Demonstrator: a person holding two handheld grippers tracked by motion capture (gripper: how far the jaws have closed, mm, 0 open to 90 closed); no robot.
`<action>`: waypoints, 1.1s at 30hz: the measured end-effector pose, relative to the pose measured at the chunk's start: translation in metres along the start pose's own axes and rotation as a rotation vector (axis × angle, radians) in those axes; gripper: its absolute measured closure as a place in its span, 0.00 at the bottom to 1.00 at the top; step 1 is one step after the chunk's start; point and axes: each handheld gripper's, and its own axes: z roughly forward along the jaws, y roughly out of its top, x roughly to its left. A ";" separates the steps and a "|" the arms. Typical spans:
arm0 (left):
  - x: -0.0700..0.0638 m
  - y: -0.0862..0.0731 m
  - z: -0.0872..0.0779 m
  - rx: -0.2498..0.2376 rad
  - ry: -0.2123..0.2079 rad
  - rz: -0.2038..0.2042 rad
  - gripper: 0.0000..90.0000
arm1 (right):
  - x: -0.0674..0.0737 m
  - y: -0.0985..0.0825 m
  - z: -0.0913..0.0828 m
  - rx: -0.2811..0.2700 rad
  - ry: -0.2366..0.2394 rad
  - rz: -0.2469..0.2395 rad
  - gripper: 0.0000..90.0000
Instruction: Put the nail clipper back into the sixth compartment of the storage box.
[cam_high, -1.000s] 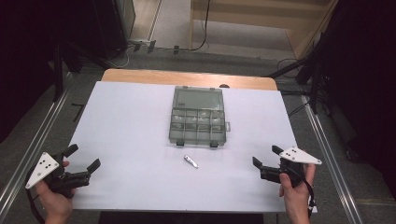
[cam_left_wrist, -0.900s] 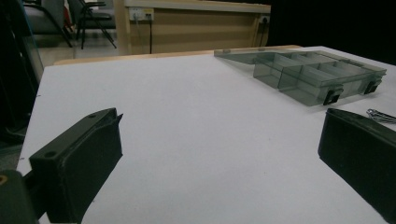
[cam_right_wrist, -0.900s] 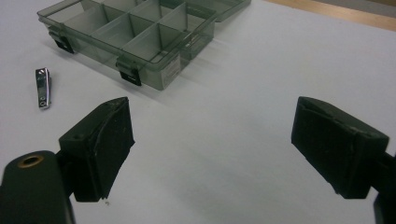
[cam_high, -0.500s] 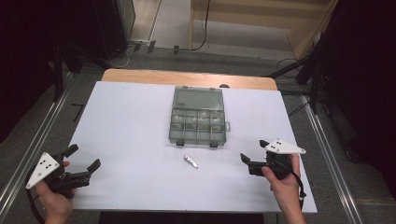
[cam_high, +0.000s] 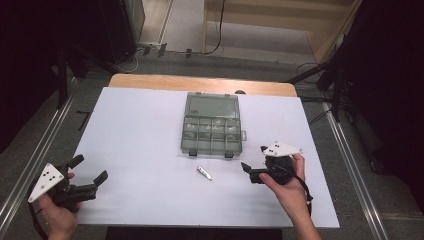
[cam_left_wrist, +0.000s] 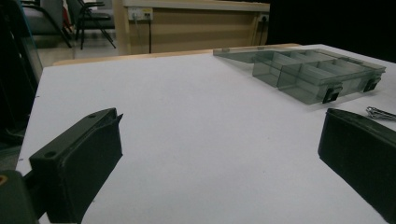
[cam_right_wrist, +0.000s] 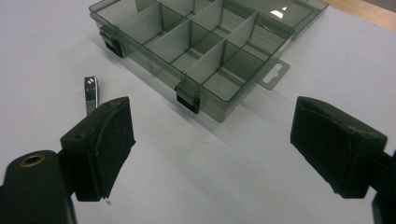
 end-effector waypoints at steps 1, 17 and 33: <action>0.000 0.000 0.000 0.001 0.000 0.002 0.00 | 0.000 0.000 0.000 0.000 0.000 0.000 0.16; 0.000 0.000 0.000 0.001 -0.003 0.001 0.00 | 0.023 0.024 0.029 0.089 0.077 -0.053 0.19; 0.000 0.000 0.000 0.001 -0.008 0.002 0.00 | 0.046 0.039 0.056 0.147 0.162 -0.034 0.28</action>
